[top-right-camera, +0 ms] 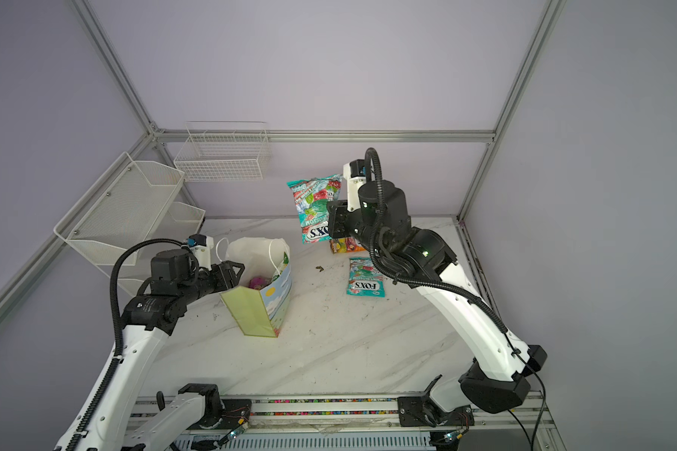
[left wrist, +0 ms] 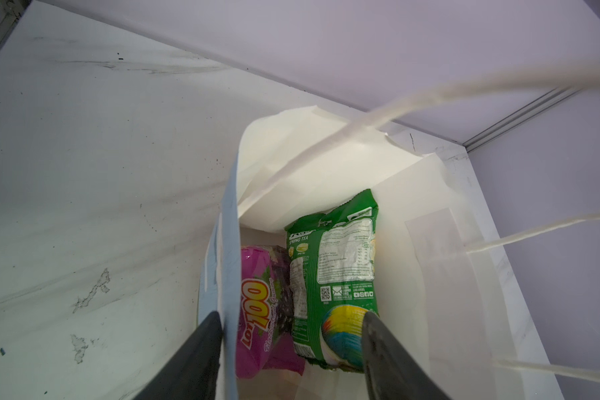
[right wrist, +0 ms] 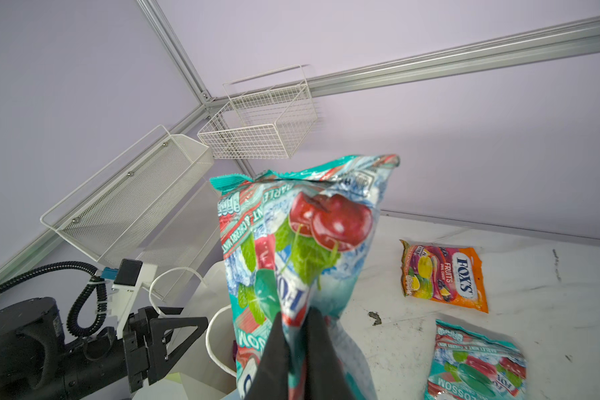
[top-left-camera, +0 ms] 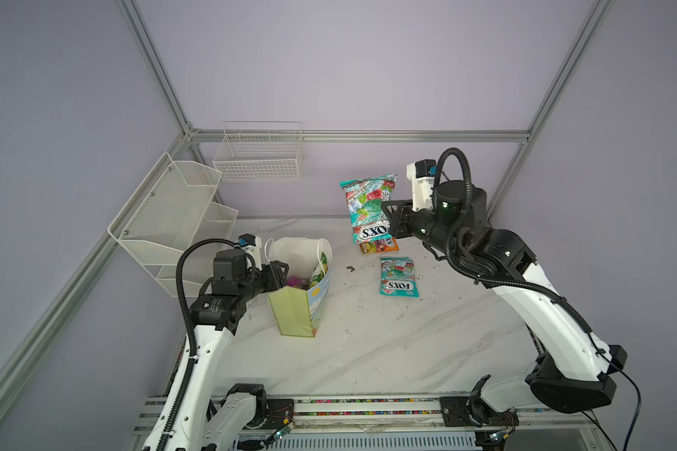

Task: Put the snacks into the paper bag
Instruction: 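Lift the teal cherry pack upward with the right gripper, then carry the teal cherry pack over the bag opening with the right gripper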

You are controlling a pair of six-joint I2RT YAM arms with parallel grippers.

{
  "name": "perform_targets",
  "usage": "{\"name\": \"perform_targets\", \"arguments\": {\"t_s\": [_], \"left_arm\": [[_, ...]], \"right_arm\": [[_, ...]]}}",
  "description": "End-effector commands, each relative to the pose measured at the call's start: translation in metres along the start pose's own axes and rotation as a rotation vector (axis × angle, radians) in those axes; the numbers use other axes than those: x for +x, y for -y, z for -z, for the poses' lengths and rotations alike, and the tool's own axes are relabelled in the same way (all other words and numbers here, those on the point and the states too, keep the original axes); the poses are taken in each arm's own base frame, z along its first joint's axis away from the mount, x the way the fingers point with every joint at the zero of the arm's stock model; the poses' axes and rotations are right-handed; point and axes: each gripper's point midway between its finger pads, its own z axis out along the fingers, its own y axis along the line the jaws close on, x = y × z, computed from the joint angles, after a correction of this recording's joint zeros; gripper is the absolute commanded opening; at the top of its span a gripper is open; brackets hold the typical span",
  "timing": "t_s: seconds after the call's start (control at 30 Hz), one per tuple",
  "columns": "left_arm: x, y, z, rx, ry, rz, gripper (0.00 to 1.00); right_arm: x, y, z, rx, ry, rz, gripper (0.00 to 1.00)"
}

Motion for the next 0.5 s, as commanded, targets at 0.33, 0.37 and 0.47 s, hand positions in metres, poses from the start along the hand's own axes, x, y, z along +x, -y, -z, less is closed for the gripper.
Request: {"name": "perform_targets", "arguments": {"t_s": [0.33,0.37,0.47], "left_arm": [[-0.037,0.009,0.031,0.019,0.147,0.04,0.66],[-0.039,0.01,0.033,0.022,0.153,0.041,0.66],[-0.043,0.011,0.038,0.029,0.174,0.05,0.66]], "right_arm": [[0.006,-0.1,-0.037,-0.108,0.021,0.09,0.0],[0.009,-0.104,-0.041,-0.103,0.018,0.095,0.0],[0.02,-0.116,-0.051,-0.093,0.011,0.103,0.0]]}}
